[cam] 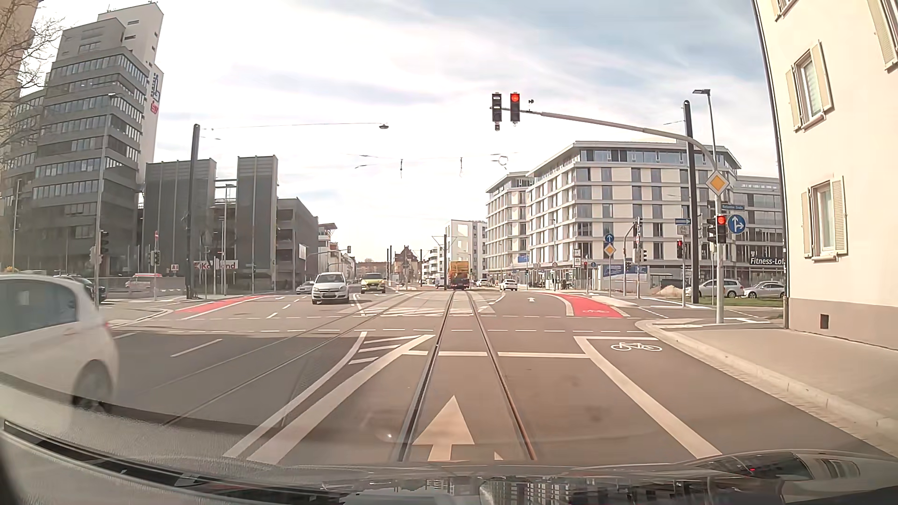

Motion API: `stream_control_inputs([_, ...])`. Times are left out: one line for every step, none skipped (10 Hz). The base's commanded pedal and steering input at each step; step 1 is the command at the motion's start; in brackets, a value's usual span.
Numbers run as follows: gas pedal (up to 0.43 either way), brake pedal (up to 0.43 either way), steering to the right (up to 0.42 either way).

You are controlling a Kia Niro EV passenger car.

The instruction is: Follow the waypoints while adhering to traffic rules and regulations

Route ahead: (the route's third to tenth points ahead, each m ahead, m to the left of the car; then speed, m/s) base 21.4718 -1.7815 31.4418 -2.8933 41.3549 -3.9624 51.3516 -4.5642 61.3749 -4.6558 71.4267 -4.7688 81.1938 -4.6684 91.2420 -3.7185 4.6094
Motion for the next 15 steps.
stream_control_inputs([0.0, 0.207, 0.014])
stream_control_inputs([0.0, 0.213, 0.018])
stream_control_inputs([0.0, 0.22, 0.021])
stream_control_inputs([0.0, 0.226, 0.024])
stream_control_inputs([0.0, 0.226, 0.028])
stream_control_inputs([0.0, 0.232, 0.032])
stream_control_inputs([0.0, 0.226, 0.037])
stream_control_inputs([0.0, 0.232, 0.042])
stream_control_inputs([0.0, 0.232, 0.046])
stream_control_inputs([0.0, 0.232, 0.05])
stream_control_inputs([0.0, 0.232, 0.055])
stream_control_inputs([0.0, 0.232, 0.06])
stream_control_inputs([0.0, 0.232, 0.065])
stream_control_inputs([0.0, 0.238, 0.07])
stream_control_inputs([0.0, 0.232, 0.073])
